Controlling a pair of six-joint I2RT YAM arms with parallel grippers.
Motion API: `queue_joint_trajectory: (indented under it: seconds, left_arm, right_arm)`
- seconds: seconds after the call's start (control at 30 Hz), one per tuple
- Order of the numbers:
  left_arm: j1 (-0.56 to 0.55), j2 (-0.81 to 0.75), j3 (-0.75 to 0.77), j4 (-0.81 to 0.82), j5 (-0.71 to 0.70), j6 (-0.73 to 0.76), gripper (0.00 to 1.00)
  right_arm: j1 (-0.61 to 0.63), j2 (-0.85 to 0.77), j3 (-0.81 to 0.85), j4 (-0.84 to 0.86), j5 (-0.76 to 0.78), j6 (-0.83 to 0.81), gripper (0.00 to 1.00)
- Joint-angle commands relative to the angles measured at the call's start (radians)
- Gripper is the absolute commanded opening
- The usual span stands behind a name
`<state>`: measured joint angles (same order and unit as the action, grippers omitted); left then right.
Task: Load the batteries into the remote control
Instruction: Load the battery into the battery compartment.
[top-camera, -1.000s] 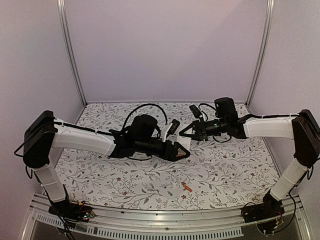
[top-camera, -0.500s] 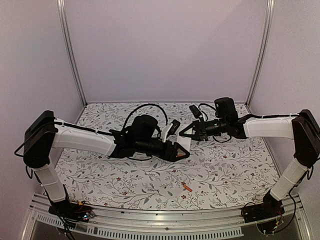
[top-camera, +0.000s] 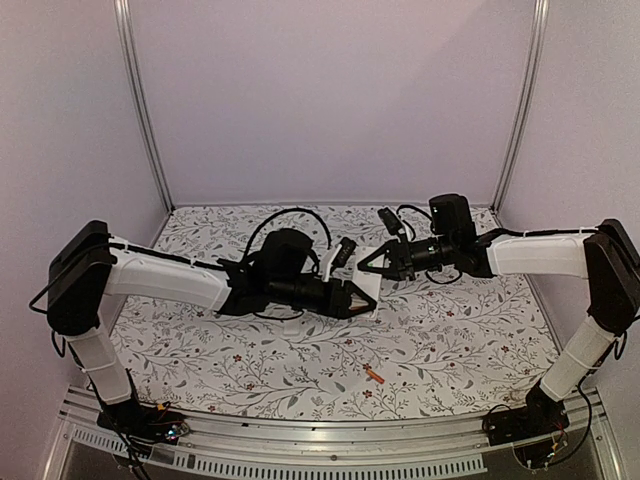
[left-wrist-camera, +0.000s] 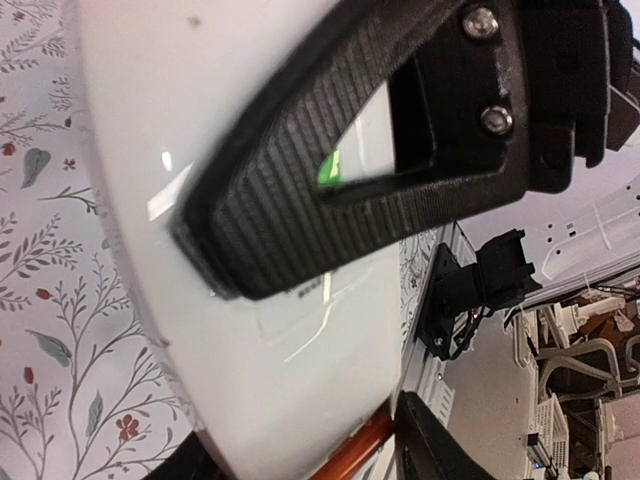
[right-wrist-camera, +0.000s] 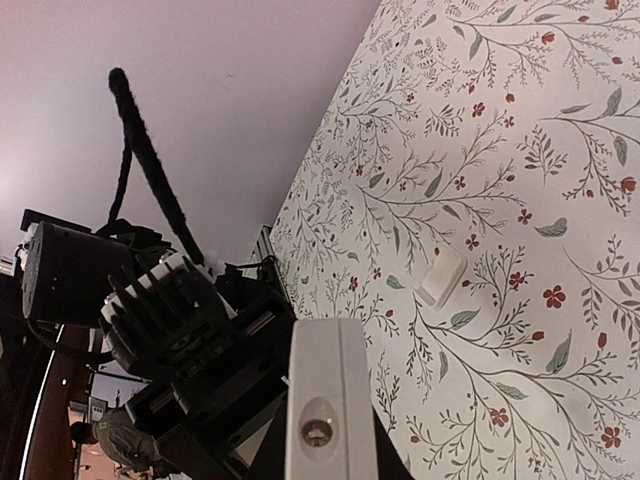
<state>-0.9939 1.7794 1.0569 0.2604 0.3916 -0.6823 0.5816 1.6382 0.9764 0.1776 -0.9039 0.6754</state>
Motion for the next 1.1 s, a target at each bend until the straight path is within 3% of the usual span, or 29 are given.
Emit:
queue_joint_trajectory:
  seconds: [0.0, 0.8, 1.0, 1.07]
  left_arm:
    - [-0.015, 0.005, -0.024, 0.073, 0.107, 0.056, 0.48]
    - [0.01, 0.013, -0.026, 0.064, 0.26, 0.138, 0.31]
    - [0.01, 0.006, -0.041, 0.071, 0.27, 0.138, 0.31]
    - [0.01, 0.003, -0.038, 0.07, 0.271, 0.143, 0.37]
  right_arm:
    - [-0.001, -0.015, 0.024, 0.019, 0.0, 0.003, 0.0]
    - [-0.009, 0.001, -0.044, 0.408, -0.122, 0.26, 0.0]
    - [-0.009, -0.001, -0.044, 0.414, -0.121, 0.26, 0.0]
    - [-0.009, 0.001, -0.045, 0.412, -0.12, 0.257, 0.0]
